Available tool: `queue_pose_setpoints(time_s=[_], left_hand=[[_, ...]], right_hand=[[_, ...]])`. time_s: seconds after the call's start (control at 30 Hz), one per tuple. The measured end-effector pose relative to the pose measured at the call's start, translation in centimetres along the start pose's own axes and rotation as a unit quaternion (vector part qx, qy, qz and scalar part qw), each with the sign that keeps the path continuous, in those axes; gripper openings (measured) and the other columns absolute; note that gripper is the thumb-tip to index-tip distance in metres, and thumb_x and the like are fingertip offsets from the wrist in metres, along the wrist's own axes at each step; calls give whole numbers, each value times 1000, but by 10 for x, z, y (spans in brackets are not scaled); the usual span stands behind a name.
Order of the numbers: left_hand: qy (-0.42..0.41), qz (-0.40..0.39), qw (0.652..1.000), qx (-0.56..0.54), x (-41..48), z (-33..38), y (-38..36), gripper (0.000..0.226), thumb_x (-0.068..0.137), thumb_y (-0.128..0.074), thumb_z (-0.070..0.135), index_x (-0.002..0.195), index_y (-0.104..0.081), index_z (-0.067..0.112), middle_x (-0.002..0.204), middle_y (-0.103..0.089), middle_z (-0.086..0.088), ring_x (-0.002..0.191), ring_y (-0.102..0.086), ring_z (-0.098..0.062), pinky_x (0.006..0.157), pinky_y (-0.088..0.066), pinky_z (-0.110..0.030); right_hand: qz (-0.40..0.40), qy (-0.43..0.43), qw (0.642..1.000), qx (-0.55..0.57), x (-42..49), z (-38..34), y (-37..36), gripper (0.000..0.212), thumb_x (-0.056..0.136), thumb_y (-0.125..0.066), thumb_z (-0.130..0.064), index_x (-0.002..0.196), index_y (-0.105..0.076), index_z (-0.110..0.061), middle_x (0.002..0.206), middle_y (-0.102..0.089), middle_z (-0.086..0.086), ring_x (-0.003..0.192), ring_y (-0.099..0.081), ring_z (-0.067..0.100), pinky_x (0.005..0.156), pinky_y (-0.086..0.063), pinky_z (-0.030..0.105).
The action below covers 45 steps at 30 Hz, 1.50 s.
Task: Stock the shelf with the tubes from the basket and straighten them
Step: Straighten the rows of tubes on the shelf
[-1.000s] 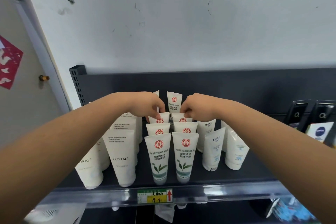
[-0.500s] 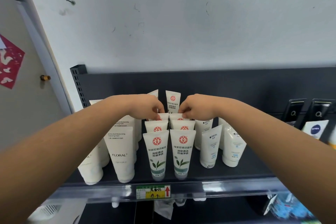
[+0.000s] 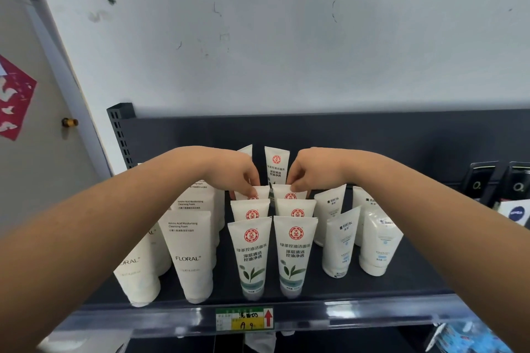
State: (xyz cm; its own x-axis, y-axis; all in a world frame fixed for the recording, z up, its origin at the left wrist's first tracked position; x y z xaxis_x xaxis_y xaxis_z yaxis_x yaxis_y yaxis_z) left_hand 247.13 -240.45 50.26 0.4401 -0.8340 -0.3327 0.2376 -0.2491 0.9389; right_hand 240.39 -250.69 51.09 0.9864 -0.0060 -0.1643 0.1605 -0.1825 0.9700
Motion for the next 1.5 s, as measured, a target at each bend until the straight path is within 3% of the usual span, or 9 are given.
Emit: queue_pose_setpoints(time_s=[0.17,0.27,0.37,0.5,0.6,0.73,0.83,1.17,1.5], left_hand=[[-8,9,999,-48,-1,-5,20,35,96,-49,48,116,-67,26,106,-70,14,95,-66,-4,93,-48,-28],[6,107,994,-36,6,-21,49,29,97,-52,40,117,-65,23,105,-70,11,87,-66,-4,85,-48,-26],[68,173,982,24,18,-42,65,40,93,-60,36,129,-55,20,122,-64,2,100,-58,-14,86,-44,-27],[136,124,980,72,45,-61,60,58,92,-59,43,140,-48,13,135,-56,-5,120,-53,-26,99,-44,-36],[156,70,981,89,63,-70,48,52,94,-55,45,132,-56,8,123,-63,-7,110,-59,-27,95,-49,-39],[131,75,987,57,77,-67,44,27,96,-57,24,117,-65,8,103,-71,-6,93,-67,-21,81,-54,-34],[121,101,984,84,79,-63,45,23,94,-58,16,115,-66,10,104,-70,-6,93,-66,-22,82,-56,-35],[40,58,997,6,54,-37,33,28,97,-56,16,123,-64,14,115,-69,1,86,-70,-10,88,-55,-33],[17,44,999,-7,31,-25,23,24,97,-55,17,117,-68,19,108,-70,7,84,-68,-5,88,-51,-28]], right_hand=[[-76,6,997,30,1,2,6,24,93,-60,-37,109,-71,-24,105,-71,-13,95,-67,6,89,-44,25],[4,2,999,41,11,10,38,29,91,-59,-44,114,-70,-28,112,-69,-11,104,-63,8,97,-45,32],[94,-36,994,42,29,26,61,31,93,-59,-34,121,-65,-24,124,-64,-7,113,-57,14,100,-44,33],[89,-85,992,-15,62,40,50,44,93,-59,-37,132,-56,-17,135,-57,1,121,-53,21,100,-43,33],[70,-97,992,-37,83,41,32,49,94,-59,-36,137,-52,-14,136,-56,4,121,-54,23,98,-44,34],[93,-94,991,-13,99,38,19,32,94,-59,-20,125,-63,-13,123,-66,5,107,-61,21,83,-49,30],[97,-88,991,-21,101,35,18,31,93,-60,-16,123,-65,-13,121,-67,5,105,-62,21,86,-51,31],[45,-38,998,-13,60,31,15,29,94,-61,-20,121,-67,-17,122,-65,-3,96,-53,10,83,-41,25],[32,-19,999,34,30,25,5,25,94,-61,-18,117,-71,-17,116,-68,-5,102,-61,13,92,-47,28]])
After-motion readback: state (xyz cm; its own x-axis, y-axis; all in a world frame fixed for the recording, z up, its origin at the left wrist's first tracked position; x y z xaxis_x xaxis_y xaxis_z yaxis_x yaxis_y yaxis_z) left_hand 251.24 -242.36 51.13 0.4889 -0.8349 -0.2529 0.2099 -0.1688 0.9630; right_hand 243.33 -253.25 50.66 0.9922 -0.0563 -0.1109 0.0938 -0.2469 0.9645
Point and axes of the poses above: each hand's wrist, its own x-axis towards the middle knuckle, its own y-axis out of the back of the hand, z = x × y, the point moved 8 cm from there along x, towards the middle knuckle
